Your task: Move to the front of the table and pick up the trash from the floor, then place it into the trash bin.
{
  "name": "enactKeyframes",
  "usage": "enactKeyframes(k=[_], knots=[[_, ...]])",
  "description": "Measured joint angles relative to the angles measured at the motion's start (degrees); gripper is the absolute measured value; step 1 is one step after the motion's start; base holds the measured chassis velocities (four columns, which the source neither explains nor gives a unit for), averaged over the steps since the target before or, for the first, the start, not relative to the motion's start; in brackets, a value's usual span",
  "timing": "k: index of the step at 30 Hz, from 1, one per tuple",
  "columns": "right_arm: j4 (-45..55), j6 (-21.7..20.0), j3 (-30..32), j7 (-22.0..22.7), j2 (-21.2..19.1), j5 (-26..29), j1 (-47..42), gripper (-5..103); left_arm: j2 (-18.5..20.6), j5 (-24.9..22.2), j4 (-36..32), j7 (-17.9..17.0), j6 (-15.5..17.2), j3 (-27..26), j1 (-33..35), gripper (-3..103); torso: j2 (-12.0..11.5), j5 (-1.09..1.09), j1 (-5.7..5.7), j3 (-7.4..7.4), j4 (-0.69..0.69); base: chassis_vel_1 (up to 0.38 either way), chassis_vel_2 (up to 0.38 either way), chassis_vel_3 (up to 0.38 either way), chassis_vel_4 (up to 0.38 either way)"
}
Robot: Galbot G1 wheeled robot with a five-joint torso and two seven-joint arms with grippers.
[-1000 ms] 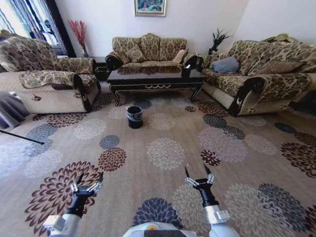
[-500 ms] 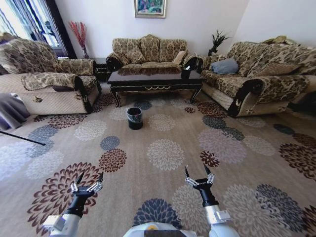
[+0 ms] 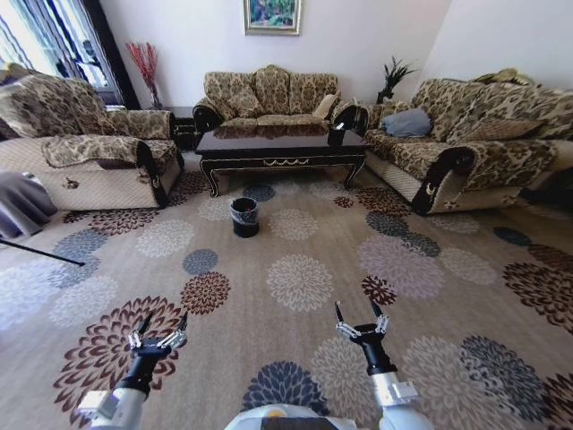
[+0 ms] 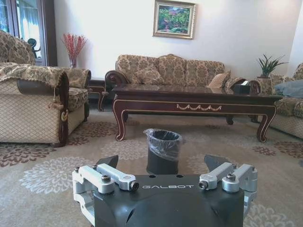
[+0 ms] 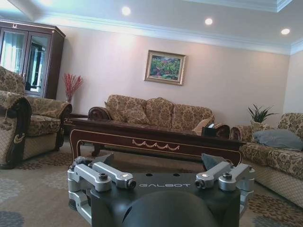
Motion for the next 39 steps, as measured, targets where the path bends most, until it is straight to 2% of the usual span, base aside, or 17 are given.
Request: enactKeyframes(k=[39], knots=[[0.00,0.00,0.00,0.00,0.00,0.00,0.00,100,0.00,0.00,0.00,0.00,0.00,0.00,0.00,100,9.05,0.00,3.58,5.44,0.00,0.000,0.000,0.000,0.000]])
